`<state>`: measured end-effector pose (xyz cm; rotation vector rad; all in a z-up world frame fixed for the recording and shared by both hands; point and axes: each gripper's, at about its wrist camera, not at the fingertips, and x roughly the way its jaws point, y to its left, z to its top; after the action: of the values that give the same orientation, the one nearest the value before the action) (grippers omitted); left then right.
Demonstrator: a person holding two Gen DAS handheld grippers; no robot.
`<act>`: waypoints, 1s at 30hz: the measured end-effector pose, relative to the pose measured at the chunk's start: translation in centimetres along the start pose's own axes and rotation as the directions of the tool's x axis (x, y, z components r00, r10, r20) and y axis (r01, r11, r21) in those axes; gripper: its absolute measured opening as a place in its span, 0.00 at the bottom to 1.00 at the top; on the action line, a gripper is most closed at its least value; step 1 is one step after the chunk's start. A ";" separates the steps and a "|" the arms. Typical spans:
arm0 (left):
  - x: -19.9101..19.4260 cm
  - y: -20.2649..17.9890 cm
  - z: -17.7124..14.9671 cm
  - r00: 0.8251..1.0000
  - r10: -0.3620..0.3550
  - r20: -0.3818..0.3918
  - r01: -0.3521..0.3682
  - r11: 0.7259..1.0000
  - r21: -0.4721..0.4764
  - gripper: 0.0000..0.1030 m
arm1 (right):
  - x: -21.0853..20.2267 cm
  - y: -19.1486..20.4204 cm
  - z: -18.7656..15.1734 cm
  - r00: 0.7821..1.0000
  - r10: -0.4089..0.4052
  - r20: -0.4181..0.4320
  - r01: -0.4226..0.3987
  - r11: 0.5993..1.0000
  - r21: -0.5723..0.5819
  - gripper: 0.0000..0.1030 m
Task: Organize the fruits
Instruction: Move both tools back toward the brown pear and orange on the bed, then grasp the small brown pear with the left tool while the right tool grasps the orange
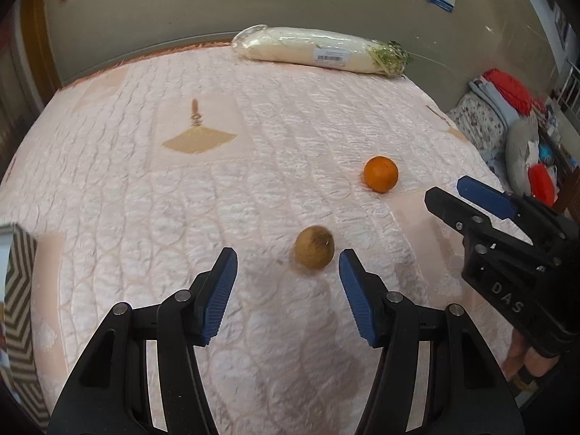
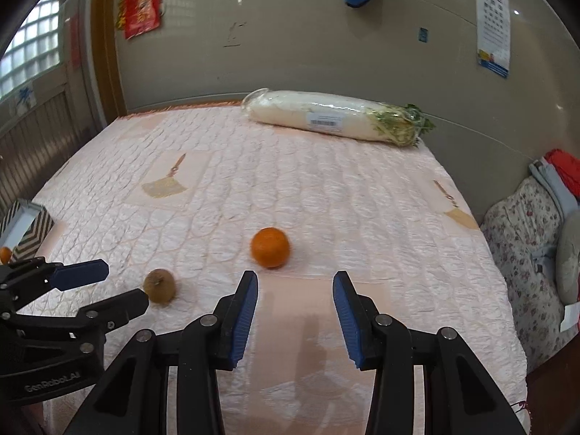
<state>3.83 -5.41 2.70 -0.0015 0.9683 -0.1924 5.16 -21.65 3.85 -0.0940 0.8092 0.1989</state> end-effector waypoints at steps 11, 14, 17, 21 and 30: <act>2.3 -0.6 0.8 1.000 0.011 -0.011 -0.010 0.999 0.037 0.57 | 2.4 -0.7 1.3 0.995 0.099 -0.035 -0.097 0.995 0.034 0.40; 2.8 -0.6 0.7 1.000 0.008 -0.011 -0.007 0.999 0.053 0.55 | 3.9 -0.4 1.6 0.990 0.128 -0.060 -0.126 0.991 0.032 0.40; 3.0 -0.7 0.5 1.000 0.018 -0.002 -0.018 0.997 0.072 0.51 | 5.2 -0.2 2.1 0.989 0.129 -0.070 -0.128 0.992 0.018 0.40; 3.2 -0.5 0.8 1.000 0.007 0.007 -0.008 0.998 0.070 0.40 | 6.8 -0.3 2.7 0.981 0.175 -0.085 -0.174 0.985 0.020 0.43; 1.8 1.7 0.3 0.999 -0.037 0.001 0.037 0.999 0.023 0.25 | 6.5 0.0 2.6 0.976 0.213 -0.054 -0.211 0.977 0.031 0.29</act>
<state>5.30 -4.03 1.25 0.0013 0.9649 -0.2378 11.37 -20.28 0.89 0.0108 0.8785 0.3894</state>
